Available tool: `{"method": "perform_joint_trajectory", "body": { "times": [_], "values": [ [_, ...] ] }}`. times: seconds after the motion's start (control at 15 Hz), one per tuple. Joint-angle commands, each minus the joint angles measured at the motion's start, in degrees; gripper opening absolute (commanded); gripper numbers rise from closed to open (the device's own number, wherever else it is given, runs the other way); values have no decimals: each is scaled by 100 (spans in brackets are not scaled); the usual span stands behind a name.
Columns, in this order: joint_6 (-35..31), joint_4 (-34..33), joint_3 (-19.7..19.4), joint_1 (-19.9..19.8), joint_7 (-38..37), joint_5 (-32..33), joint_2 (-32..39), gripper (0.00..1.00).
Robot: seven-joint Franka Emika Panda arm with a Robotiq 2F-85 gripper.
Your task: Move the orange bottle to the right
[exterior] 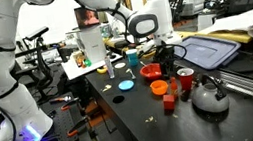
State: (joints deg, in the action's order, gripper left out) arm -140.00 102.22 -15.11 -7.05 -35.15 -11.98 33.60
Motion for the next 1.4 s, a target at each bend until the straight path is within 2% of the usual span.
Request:
{"method": "perform_joint_trajectory", "body": {
  "times": [0.0, 0.33, 0.8, 1.33],
  "values": [
    [-12, 727, -46, 302, -116, 313, -875, 100],
    [38, 1340, 115, 589, 127, 893, -1802, 100],
    [-11, 1775, 858, 643, 1361, 862, -2535, 100],
    [113, 2027, 1452, 763, 2413, 761, -3008, 100]
  ]
}}
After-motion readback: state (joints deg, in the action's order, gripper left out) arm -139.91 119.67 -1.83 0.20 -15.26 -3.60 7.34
